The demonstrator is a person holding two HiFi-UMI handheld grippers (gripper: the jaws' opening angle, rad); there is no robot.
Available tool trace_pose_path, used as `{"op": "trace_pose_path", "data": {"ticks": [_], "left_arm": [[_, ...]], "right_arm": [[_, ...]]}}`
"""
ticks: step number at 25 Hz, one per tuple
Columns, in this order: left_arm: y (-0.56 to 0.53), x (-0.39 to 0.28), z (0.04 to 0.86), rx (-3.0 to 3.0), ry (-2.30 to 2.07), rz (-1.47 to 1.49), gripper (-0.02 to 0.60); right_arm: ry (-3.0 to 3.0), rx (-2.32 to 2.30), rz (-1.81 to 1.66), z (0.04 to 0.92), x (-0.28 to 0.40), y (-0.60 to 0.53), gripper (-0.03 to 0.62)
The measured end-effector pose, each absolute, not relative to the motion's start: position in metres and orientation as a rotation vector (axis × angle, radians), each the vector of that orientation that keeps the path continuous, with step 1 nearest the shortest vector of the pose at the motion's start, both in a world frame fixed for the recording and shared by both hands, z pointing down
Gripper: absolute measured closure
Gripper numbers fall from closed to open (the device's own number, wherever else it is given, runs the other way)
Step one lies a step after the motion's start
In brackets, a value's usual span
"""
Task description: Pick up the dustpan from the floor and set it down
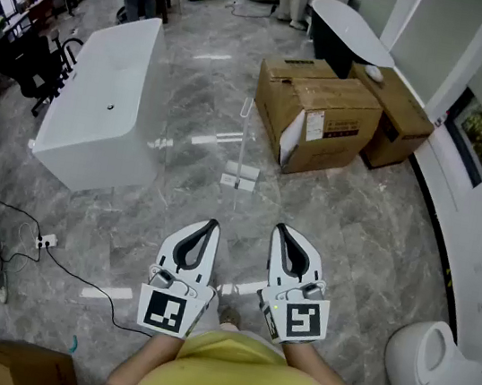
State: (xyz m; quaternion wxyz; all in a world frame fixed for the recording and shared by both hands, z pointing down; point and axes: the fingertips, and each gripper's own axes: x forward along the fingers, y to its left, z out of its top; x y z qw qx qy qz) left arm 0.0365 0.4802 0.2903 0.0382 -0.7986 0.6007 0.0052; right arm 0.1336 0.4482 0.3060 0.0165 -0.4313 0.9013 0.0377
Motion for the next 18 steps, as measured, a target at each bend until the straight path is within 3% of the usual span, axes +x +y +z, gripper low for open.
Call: {"op": "trace_pose_path", "data": {"ticks": [18], "left_arm": [[0.275,-0.061,0.318,-2.536,1.791,0.028,0.580]], "right_arm": [[2.767,-1.487,0.136,0.323,0.055,0.245,0.583]]}}
